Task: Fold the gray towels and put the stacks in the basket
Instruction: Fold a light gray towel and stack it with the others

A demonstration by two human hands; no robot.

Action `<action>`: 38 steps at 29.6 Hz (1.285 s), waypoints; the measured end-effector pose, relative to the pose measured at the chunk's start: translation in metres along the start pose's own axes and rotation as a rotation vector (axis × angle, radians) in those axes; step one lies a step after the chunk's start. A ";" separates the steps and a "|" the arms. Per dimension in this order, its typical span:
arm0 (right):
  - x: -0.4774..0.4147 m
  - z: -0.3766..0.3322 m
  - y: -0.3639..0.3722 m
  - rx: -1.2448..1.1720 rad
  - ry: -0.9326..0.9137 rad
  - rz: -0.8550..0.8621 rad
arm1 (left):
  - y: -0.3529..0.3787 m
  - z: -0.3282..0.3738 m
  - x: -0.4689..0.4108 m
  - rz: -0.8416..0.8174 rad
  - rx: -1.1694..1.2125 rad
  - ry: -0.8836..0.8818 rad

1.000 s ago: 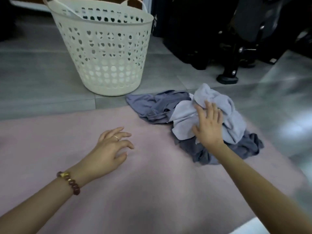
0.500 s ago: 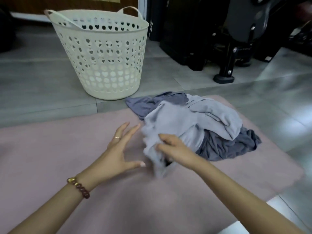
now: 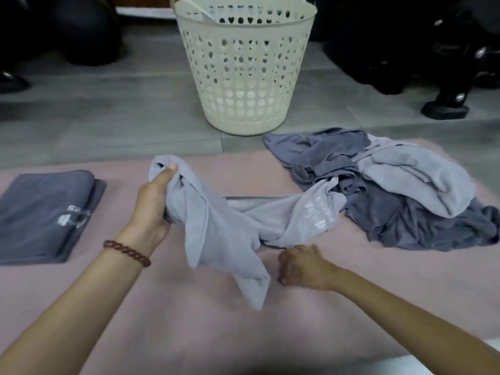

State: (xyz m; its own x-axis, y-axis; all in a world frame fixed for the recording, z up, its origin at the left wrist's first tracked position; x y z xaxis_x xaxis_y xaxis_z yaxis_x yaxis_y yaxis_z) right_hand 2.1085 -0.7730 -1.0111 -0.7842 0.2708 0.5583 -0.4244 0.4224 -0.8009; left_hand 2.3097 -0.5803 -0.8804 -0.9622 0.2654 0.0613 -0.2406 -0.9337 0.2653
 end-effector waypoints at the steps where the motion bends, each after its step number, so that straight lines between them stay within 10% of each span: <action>1: 0.000 -0.006 0.002 -0.165 -0.048 0.047 | -0.011 0.008 -0.004 0.041 0.003 0.015; 6: 0.004 -0.025 -0.035 -1.067 -0.041 0.052 | -0.031 0.012 0.001 0.150 0.004 -0.006; 12: 0.004 -0.069 -0.044 -1.002 -0.088 -0.224 | -0.014 0.001 0.022 -0.034 -0.043 -0.048; 15: -0.001 -0.086 -0.037 -0.909 -0.148 -0.085 | -0.005 0.011 0.024 -0.110 -0.061 0.031; 21: 0.011 -0.075 -0.049 -1.268 -0.056 -0.228 | -0.011 0.031 0.013 -0.101 -0.245 0.191; 27: 0.015 -0.023 -0.083 -1.275 0.189 0.115 | 0.014 -0.012 0.015 -0.340 -0.930 0.047; 34: 0.029 -0.048 -0.062 -1.573 -0.063 -0.225 | 0.088 -0.081 0.087 -0.760 -0.472 -0.066; 38: 0.031 -0.049 -0.072 -1.375 -0.114 -0.204 | 0.069 -0.071 0.067 -0.481 -0.482 0.170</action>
State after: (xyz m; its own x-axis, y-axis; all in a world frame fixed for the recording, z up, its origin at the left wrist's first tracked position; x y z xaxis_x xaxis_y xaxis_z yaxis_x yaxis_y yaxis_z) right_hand 2.1365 -0.7529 -0.9259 -0.8236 0.0592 0.5641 0.1933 0.9643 0.1809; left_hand 2.2198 -0.6441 -0.9263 -0.7317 0.6714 -0.1171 -0.6368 -0.7348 -0.2337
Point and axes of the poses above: each hand's wrist, its own x-axis away from the middle knuckle, its own y-axis out of the palm, z = x × y, the point moved 8 cm from there along -x, towards the middle knuckle, and after that the axes turned 14 degrees about y, right-handed, at the moved point
